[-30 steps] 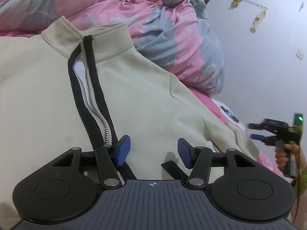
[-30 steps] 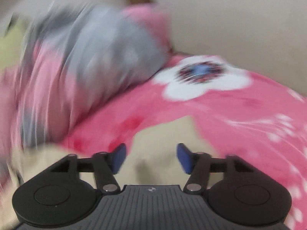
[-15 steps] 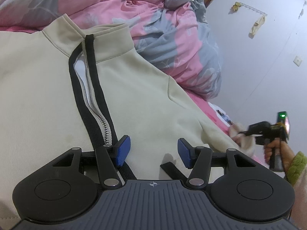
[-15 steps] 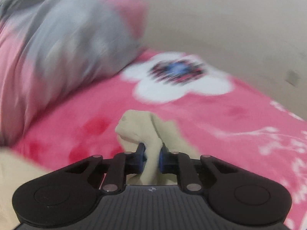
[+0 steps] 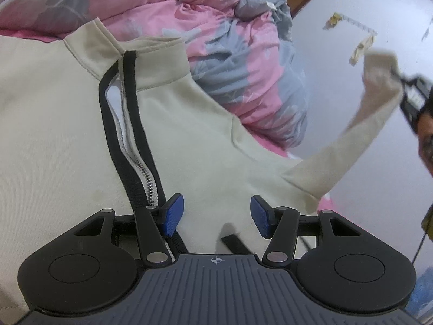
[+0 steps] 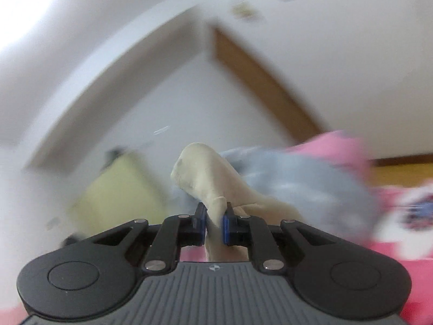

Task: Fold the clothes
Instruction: 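Lift the sleeve with the right gripper and fold it across the hoodie body, then open the right gripper to lay the sleeve on the hoodie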

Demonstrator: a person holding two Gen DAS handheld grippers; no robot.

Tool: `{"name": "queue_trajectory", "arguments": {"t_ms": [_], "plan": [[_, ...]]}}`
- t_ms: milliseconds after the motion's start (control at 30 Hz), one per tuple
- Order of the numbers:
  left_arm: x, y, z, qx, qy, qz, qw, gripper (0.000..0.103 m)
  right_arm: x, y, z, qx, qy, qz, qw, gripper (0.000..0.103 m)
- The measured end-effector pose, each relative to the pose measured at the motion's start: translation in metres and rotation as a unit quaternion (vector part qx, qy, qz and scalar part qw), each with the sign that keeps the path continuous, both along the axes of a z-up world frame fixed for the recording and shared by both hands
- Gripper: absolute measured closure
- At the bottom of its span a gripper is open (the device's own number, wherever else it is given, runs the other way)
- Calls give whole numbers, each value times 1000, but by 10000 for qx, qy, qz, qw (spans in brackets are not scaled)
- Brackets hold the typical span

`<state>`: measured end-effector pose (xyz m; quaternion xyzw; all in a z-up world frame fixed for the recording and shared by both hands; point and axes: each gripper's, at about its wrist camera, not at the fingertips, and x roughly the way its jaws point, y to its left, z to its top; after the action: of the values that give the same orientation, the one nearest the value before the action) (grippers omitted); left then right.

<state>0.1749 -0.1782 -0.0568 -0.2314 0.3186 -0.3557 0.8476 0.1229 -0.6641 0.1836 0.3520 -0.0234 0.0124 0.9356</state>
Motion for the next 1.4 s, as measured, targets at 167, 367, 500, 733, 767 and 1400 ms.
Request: {"name": "queue_trajectory", "arguments": {"t_ms": [167, 367, 500, 733, 767, 1400], "plan": [[-32, 27, 47, -26, -6, -165, 9999, 48, 51, 93, 27, -560, -239, 1580, 9856, 91], [-99, 106, 68, 262, 229, -269, 9990, 47, 84, 200, -13, -805, -8, 3117, 9468, 91], [-130, 154, 46, 314, 525, 345, 9975, 44, 106, 281, -80, -1290, 1143, 3697, 9130, 49], [-140, 189, 28, 649, 876, 1178, 9870, 44, 82, 315, -136, -1142, 3339, 3752, 8571, 43], [-137, 190, 31, 679, 830, 1214, 9868, 44, 66, 294, -130, -609, 3249, 3704, 8680, 43], [-39, 126, 54, 1681, 107, 2042, 9643, 45, -185, 101, -74, 430, 1436, 1437, 9782, 22]]}}
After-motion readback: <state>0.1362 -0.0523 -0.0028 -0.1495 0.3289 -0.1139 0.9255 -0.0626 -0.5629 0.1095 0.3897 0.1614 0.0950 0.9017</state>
